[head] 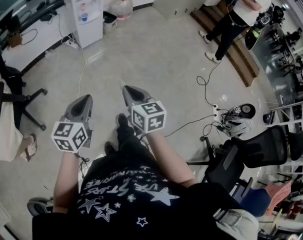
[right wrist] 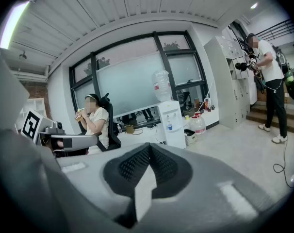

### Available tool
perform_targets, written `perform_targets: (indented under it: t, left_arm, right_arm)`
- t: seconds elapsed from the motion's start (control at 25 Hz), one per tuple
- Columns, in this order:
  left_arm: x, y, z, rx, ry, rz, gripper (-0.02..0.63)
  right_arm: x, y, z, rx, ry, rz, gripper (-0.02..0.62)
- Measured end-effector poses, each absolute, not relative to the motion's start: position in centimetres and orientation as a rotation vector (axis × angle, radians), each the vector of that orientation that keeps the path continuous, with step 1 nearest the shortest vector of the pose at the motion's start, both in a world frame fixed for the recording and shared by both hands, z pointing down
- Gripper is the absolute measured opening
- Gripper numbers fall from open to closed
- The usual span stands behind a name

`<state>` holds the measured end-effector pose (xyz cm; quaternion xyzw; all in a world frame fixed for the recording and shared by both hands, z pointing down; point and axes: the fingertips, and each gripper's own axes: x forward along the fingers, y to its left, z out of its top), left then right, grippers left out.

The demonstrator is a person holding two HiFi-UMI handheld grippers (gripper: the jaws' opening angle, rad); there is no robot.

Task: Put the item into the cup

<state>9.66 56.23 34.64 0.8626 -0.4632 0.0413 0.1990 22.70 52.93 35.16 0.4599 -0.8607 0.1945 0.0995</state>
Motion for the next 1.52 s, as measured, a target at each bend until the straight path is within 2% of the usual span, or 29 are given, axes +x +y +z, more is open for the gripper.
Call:
perform_targets:
  t: [0.6,0.96,1.52]
  left_arm:
    - [10.4,57.4,34.2,2.446,-1.285,0.122,0.006]
    - [6.0,56.4,35.1,2.397,-1.365,0.138,0.006]
    - [6.6,44.9,37.3,2.344,-1.346,0.175,0.006]
  right_arm:
    - [21.8,53.6,35.0,1.351,-2.580,0.551,0.000]
    - [21.8,52.6,36.0,1.409,-2.570,0.617,0.000]
    - [22.2,40.2,39.1,1.413,-2.525,0.756,0.000]
